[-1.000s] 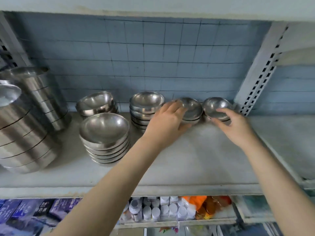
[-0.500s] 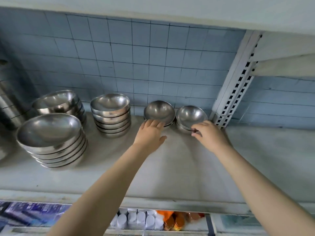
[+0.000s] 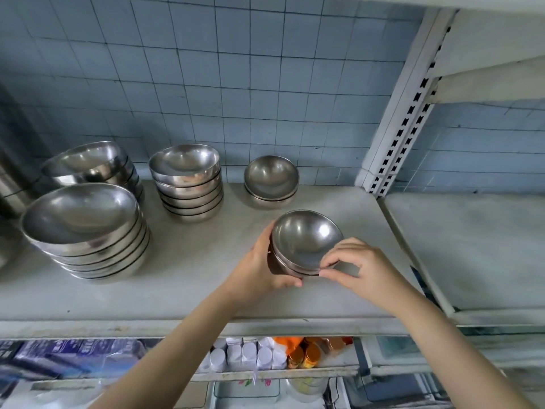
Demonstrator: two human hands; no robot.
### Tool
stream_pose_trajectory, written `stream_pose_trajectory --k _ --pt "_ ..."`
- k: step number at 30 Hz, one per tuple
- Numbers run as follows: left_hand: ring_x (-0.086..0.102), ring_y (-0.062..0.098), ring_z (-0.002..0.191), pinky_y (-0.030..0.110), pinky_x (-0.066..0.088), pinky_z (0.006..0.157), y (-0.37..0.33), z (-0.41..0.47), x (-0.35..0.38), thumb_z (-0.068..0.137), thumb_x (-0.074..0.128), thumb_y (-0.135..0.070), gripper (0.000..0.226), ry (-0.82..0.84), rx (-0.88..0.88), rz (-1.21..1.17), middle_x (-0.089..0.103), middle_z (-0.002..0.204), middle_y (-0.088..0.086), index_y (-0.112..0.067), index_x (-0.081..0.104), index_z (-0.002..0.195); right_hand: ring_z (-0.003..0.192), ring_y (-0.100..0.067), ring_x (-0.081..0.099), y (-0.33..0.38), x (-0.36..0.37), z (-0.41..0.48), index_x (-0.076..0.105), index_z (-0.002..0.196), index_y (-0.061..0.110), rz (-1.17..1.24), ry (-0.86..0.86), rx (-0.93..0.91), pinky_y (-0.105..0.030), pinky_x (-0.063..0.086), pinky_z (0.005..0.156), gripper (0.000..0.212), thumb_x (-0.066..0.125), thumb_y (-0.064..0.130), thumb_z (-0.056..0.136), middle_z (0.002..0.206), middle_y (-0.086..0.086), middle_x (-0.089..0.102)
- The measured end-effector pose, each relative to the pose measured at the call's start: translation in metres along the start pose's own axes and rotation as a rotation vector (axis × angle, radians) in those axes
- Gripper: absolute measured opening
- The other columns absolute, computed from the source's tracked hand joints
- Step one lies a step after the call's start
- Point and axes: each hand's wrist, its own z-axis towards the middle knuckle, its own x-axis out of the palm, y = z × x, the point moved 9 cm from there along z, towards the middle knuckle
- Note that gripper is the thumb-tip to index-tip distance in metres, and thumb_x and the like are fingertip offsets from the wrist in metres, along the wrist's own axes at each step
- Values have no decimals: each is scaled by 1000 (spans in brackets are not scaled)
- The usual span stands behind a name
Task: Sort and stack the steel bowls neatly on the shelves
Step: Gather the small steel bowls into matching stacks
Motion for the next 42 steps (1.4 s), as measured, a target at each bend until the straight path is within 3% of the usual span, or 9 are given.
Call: stream_pose_trajectory --k 6,10,14,17,20,24,29,38,42 --pt "41 14 141 32 36 115 7 -14 -25 52 89 -58 137 -47 42 24 34 153 -8 -21 7 155 95 -4 57 16 18 12 75 87 24 33 32 -45 -22 46 82 20 65 41 86 86 16 69" --pt "45 5 136 29 38 113 13 -27 -46 56 86 -60 126 -84 50 25 36 153 -11 -43 2 148 108 0 56 27 35 24 77 92 25 76 51 -61 -23 46 93 26 66 47 82 93 17 71" --pt "55 -14 115 5 40 96 30 -41 -73 52 89 -54 121 -168 -52 -3 44 140 -25 -58 6 141 121 0 54 23 21 54 70 117 27 234 -37 47 -24 40 107 43 72 47 79 122 16 65" --pt "58 -6 114 -2 38 88 45 -50 -87 58 94 -26 126 -241 -115 -53 48 135 -19 -50 7 147 132 -2 43 1 -2 99 50 140 27 164 -171 199 -29 34 114 65 76 41 82 142 14 50" --pt "52 -24 109 -4 38 85 51 -52 -92 61 92 -10 127 -274 -143 -89 44 130 -24 -30 8 154 150 -11 15 -23 6 145 15 157 26 44 -32 355 -28 16 119 107 80 49 75 164 5 15" --pt "59 0 117 2 43 88 51 -52 -91 62 92 -15 122 -263 -175 -98 49 136 -10 -34 12 151 153 -20 5 -48 31 178 -7 157 28 -66 124 422 -41 15 122 136 83 62 61 167 1 -1" --pt "47 -34 98 -6 36 79 44 -53 -92 66 90 -9 117 -265 -171 -53 43 122 -30 -25 14 153 151 -22 17 -61 41 185 4 158 26 -99 110 404 -38 22 119 132 85 61 60 164 -5 12" --pt "51 -30 97 -3 39 81 45 -52 -92 66 92 -15 120 -247 -180 -75 46 128 -25 -26 12 156 142 -12 34 -27 0 160 26 152 34 127 -80 383 -31 31 114 114 82 63 58 156 10 33" --pt "49 -30 105 -3 38 84 43 -51 -92 65 92 -15 119 -256 -139 -84 46 140 -10 -21 15 156 136 -2 40 25 26 125 26 149 43 238 101 292 -29 34 113 118 81 67 47 150 18 39"
